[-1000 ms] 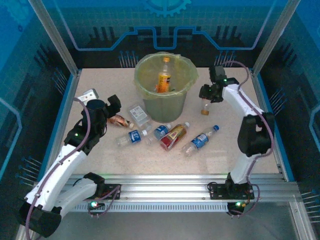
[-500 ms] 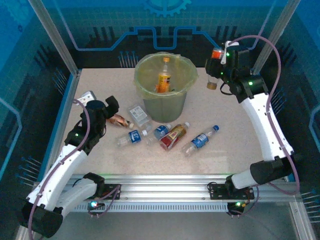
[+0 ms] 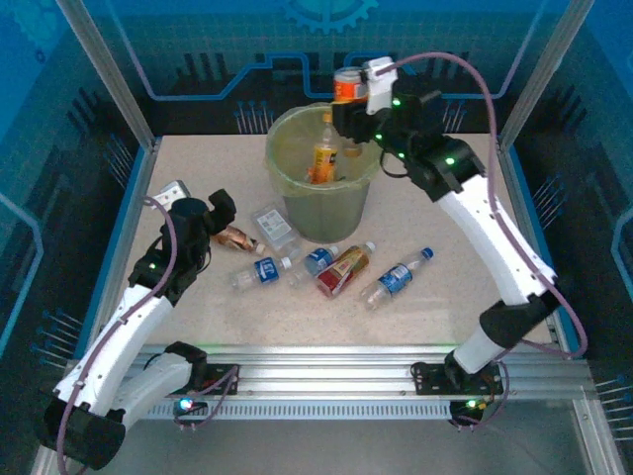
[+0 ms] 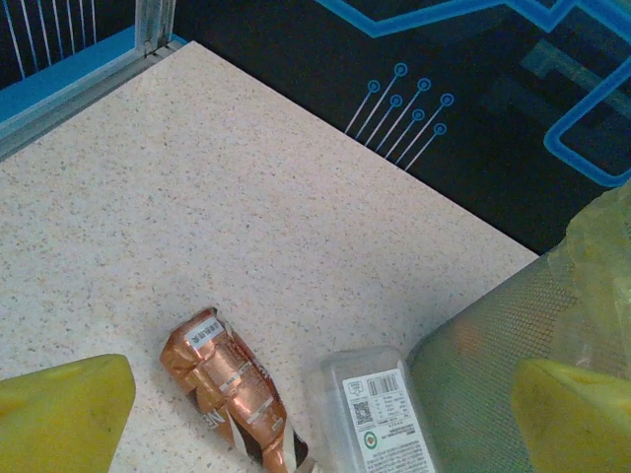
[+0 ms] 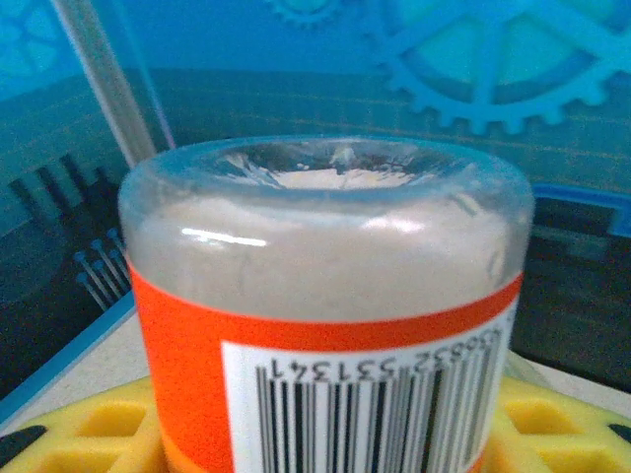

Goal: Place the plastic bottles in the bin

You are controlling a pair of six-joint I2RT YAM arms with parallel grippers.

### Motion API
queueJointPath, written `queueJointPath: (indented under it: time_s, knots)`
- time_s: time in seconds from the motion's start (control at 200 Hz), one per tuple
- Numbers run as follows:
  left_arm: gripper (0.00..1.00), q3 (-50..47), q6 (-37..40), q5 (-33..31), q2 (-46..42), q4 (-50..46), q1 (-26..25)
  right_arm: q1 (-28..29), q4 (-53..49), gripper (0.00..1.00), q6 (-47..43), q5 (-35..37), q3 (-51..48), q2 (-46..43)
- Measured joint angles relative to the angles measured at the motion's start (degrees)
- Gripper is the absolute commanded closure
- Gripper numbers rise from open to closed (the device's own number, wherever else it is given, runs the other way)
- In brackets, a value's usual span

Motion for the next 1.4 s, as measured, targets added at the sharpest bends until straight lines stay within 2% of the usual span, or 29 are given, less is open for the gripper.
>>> queueJointPath:
  time_s: [0.145, 0.385, 0.8, 1.106, 1.401]
  knots:
    - [0.01, -0.31, -0.72, 1.07, 0.04, 0.04, 0.0, 1.81, 2.38, 0.55, -1.27, -2.12, 3.65, 7.13]
    - [0.01, -0.31, -1.7, 2.1, 0.04, 0.28, 0.17, 2.67, 6.86, 0.58, -1.86, -4.63, 3.76, 14.51]
    - [0.01, -0.31, -1.75, 2.1, 0.04, 0.31, 0.17, 2.69, 16.83, 0.51, -0.28, -5.57, -6.21, 15.39]
    - [0.01, -0.39, -1.75, 2.1, 0.04, 0.37, 0.28, 2.69, 19.67, 0.41, 2.43, -6.4, -8.41, 16.17]
    - [0.01, -0.39, -1.75, 2.1, 0.07, 0.37, 0.33, 2.99, 21.03, 0.17, 5.62, -6.4, -12.39, 16.39]
